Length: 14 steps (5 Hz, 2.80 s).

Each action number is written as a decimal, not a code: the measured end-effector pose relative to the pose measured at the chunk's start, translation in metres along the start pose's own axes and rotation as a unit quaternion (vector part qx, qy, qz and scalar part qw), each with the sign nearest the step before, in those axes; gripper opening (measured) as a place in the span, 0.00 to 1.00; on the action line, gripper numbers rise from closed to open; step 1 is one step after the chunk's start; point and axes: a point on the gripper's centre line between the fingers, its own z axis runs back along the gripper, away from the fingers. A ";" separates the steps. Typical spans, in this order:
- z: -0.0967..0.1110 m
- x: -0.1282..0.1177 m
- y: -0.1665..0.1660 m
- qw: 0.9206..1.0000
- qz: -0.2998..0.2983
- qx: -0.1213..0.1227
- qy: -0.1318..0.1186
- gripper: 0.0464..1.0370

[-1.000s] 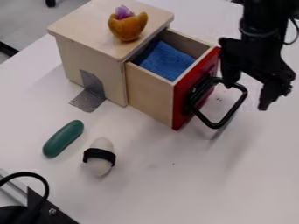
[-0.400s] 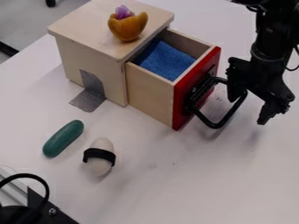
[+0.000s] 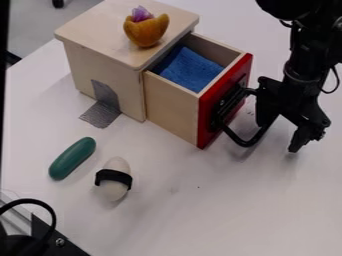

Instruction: Close the drawer

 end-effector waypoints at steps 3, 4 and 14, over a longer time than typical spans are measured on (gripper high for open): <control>0.000 0.001 0.004 1.000 0.000 0.012 -0.004 0.96; -0.002 -0.002 0.006 1.000 -0.004 0.020 0.001 0.92; -0.006 -0.028 0.120 0.990 0.129 0.050 0.025 0.07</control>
